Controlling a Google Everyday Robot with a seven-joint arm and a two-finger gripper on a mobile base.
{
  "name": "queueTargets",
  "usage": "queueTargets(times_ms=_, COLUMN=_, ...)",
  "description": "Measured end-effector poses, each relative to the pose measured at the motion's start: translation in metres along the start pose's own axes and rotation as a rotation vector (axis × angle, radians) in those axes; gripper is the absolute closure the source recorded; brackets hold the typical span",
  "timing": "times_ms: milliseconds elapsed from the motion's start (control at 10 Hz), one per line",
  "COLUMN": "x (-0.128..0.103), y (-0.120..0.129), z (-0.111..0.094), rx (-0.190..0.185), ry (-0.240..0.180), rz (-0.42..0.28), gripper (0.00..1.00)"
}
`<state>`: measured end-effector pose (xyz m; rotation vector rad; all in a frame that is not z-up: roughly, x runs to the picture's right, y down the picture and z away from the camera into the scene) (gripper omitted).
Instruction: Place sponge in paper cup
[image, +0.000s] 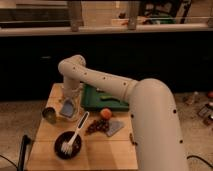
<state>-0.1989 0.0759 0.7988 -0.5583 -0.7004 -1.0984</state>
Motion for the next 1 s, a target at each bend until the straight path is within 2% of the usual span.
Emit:
queueTargets(times_ms=500, x=0.002, y=0.001, z=0.001, rx=-0.010, ry=-0.007, rz=0.007, gripper=0.20)
queueTargets(times_ms=1000, x=0.013, y=0.013, z=-0.010, rx=-0.008, ry=0.016, rz=0.052, gripper=0.20)
